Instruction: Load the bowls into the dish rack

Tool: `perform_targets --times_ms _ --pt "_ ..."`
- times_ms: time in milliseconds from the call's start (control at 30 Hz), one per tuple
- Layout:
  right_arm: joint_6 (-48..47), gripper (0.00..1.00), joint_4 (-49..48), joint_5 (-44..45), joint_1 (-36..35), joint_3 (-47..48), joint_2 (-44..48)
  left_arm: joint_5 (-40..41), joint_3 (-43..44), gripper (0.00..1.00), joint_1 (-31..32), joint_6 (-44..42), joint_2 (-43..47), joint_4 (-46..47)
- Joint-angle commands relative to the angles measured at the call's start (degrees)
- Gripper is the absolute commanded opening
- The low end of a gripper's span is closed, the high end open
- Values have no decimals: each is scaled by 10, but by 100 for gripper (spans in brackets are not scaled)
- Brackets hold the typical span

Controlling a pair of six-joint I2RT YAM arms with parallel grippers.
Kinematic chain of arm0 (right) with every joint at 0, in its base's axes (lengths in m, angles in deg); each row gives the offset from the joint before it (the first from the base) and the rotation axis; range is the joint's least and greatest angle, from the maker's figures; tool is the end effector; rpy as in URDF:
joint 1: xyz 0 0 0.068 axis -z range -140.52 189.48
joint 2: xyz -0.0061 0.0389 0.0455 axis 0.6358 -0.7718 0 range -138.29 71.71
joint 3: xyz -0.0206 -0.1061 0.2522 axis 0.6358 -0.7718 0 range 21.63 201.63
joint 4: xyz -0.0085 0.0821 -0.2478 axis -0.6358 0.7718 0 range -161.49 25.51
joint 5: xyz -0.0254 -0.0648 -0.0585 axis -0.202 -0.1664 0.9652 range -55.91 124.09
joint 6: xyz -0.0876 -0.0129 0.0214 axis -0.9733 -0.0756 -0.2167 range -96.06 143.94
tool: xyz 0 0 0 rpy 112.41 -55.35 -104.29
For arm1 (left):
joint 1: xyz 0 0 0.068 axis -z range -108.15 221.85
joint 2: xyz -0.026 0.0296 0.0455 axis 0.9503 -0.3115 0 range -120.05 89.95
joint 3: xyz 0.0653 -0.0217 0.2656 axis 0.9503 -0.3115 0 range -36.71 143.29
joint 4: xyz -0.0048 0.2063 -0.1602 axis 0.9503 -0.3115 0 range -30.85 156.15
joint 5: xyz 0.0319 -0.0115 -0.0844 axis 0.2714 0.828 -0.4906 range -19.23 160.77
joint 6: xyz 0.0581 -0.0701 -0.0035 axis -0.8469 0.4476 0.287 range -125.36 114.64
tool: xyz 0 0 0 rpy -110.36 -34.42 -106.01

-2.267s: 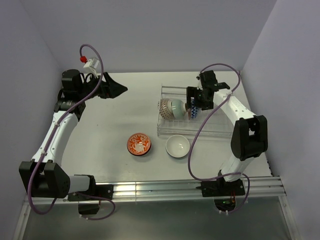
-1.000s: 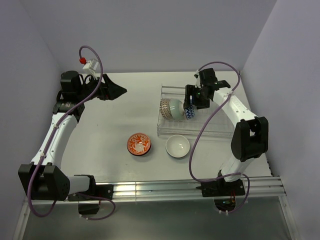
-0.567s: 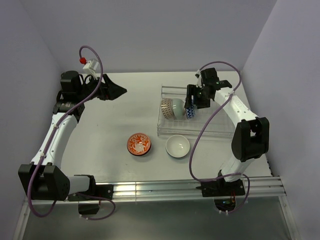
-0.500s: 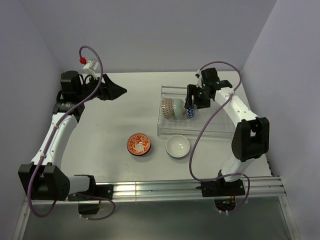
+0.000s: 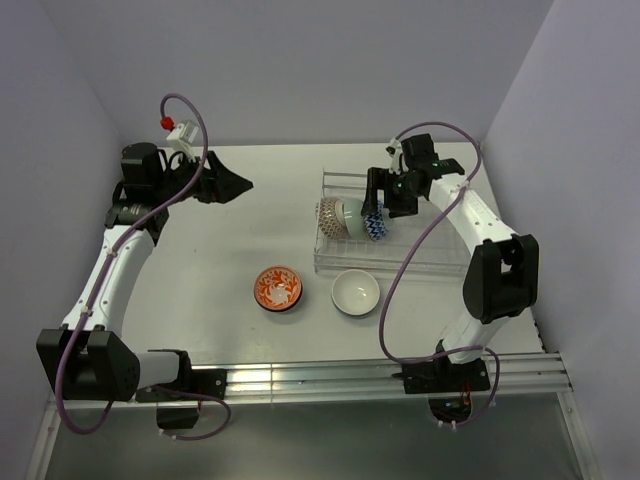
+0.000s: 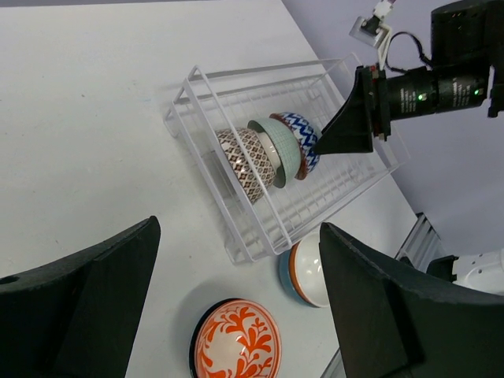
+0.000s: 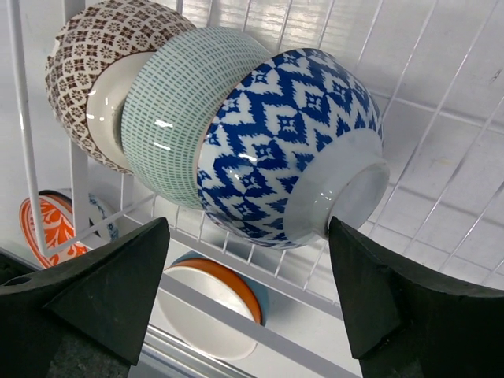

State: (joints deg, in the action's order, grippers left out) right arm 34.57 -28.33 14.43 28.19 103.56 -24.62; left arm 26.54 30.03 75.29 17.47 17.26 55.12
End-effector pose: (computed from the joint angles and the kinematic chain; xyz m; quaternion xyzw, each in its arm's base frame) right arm 0.3694 0.1018 0.2475 -0.0531 0.9458 0.2132 0.2390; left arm 0.3133 -0.0758 0.3627 0.0954 0.7716 -0.4199 0.4681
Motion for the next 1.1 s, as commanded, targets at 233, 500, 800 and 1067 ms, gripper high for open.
perform_targets --times_ms 233,500,800,1067 --pt "-19 100 3 20 1 50 67 -12 -17 89 -10 -188 45 -116" --pt "-37 100 -7 81 17 63 120 -10 -52 87 -6 -484 46 -310" --pt "-62 100 18 -2 94 29 151 43 -129 82 128 -652 67 -354" --pt "-74 100 44 -28 108 9 185 88 -142 77 290 -697 24 -342"
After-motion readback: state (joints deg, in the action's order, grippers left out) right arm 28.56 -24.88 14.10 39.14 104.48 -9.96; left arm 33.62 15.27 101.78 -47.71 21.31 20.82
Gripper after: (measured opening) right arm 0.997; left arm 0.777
